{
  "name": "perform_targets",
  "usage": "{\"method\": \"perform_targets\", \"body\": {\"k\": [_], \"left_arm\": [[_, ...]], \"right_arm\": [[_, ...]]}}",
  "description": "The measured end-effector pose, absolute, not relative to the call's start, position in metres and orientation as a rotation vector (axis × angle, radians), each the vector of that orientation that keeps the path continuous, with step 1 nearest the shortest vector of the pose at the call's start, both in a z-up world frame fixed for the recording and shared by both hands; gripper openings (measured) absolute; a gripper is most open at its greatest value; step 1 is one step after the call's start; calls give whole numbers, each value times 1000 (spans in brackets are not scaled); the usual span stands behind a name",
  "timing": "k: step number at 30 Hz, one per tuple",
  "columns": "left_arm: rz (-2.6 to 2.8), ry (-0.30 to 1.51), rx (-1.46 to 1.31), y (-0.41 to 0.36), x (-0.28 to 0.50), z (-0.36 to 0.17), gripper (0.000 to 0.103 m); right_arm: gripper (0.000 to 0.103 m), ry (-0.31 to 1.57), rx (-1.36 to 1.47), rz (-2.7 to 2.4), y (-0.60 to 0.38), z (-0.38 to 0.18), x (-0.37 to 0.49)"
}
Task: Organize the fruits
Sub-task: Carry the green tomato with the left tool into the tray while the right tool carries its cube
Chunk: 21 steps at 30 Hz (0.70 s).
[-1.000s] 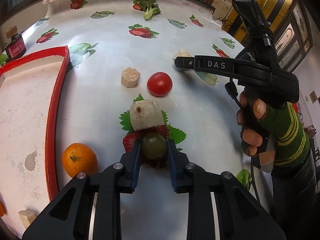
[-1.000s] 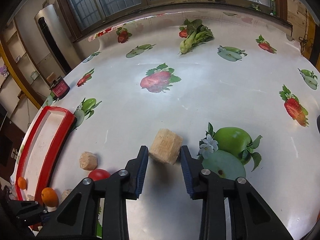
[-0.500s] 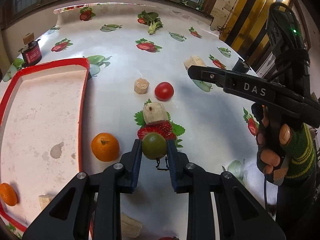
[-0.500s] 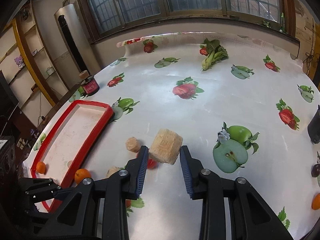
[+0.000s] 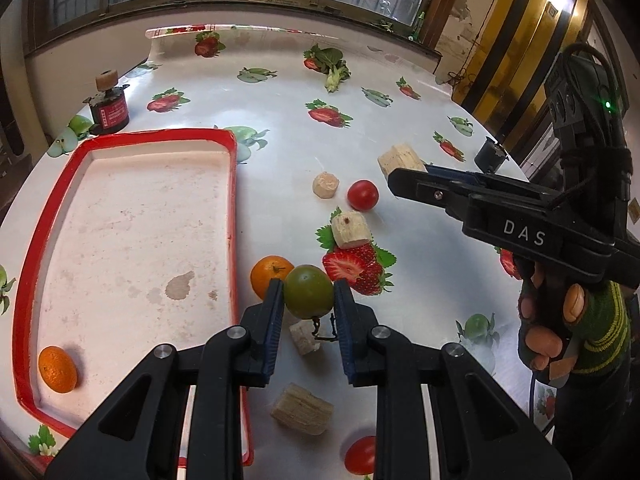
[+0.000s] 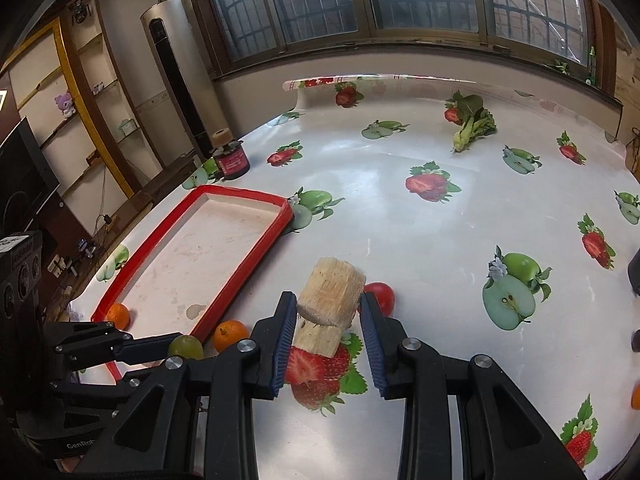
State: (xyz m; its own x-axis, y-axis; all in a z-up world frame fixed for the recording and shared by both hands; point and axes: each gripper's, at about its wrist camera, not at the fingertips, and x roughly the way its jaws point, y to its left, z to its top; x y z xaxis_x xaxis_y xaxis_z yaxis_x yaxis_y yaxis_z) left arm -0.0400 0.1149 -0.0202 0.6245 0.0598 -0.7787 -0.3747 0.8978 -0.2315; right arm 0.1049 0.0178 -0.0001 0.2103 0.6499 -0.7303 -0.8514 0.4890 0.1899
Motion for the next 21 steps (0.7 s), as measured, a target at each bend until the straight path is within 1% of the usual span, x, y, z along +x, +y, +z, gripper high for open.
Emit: {"method": "perform_targets", "body": {"k": [21], "left_arm": [[360,827,-440,164,-84,-17,22]], "right_arm": [[34,853,-338,1144,54,1,63]]}}
